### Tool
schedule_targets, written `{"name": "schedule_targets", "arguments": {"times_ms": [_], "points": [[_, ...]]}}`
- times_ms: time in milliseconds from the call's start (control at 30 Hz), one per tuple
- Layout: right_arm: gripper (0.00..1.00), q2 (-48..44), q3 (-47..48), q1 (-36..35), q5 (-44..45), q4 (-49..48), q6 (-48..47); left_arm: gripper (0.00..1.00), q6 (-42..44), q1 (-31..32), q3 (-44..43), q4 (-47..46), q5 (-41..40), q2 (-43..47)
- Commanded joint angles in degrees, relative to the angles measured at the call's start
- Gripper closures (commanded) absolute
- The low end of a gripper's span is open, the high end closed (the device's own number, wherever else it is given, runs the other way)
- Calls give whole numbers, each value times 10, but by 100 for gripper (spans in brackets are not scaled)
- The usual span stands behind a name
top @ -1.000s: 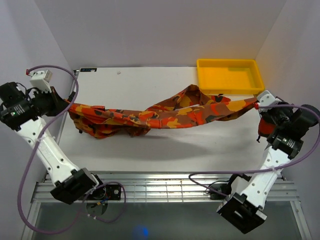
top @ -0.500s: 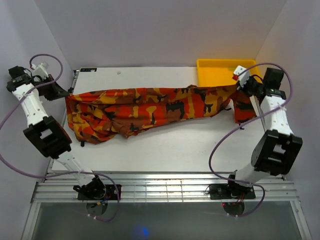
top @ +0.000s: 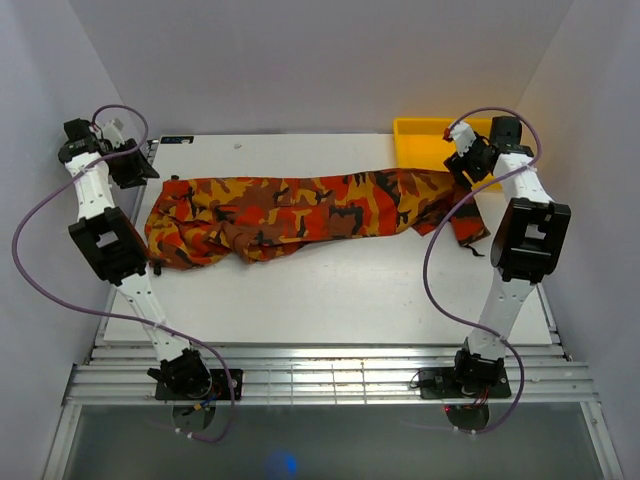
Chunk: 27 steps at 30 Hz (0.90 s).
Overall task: Fold and stack the trousers
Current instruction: Flatten the trousers out
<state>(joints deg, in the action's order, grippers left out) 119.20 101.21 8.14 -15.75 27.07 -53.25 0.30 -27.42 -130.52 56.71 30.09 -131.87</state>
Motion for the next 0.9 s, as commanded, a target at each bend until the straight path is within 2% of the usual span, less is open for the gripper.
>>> {"name": "schedule_targets", "arguments": {"times_ms": [0,33,100,167,233,300,367,433,467,533,567,600,633,667,733,800,833,867], "points": [[24,-70,-3,26,18,43,-14,40,31,-15,51,-16,-68,90],[23,-117,-21,31,11,60,-28,32,41,-17,68,-16,-76,134],[25,-163,-69,42,-25,106,-83,31,103,-18,104,8,-65,176],[27,-216,-96,41,-59,203,-137,35,190,-16,146,85,1,222],[27,-252,-140,32,-68,242,-144,35,225,-11,218,118,8,249],[27,-260,-166,21,-61,243,-104,36,263,3,279,125,7,294],[29,-246,-162,21,-67,238,-78,36,268,24,361,74,-15,325],[32,-214,-120,25,-76,215,-19,36,257,51,379,63,-9,342],[47,-199,-97,25,-74,209,4,38,254,63,371,66,1,338],[65,-127,-40,23,-60,214,31,39,238,88,357,66,5,319],[79,-98,34,21,-37,225,34,39,234,112,338,63,5,311],[82,-40,76,21,-32,274,33,40,228,124,325,63,2,291],[81,-16,122,25,-37,323,2,40,214,133,312,63,3,281],[77,-2,197,35,-85,369,-19,41,212,143,296,74,15,271],[71,-15,217,50,-138,467,-89,41,215,153,262,87,31,251],[69,-69,134,51,-179,477,-130,41,232,180,258,98,31,253],[68,-144,86,49,-191,460,-154,41,245,191,275,97,36,260],[64,-182,36,41,-198,447,-183,41,256,220,288,74,34,281]]}}
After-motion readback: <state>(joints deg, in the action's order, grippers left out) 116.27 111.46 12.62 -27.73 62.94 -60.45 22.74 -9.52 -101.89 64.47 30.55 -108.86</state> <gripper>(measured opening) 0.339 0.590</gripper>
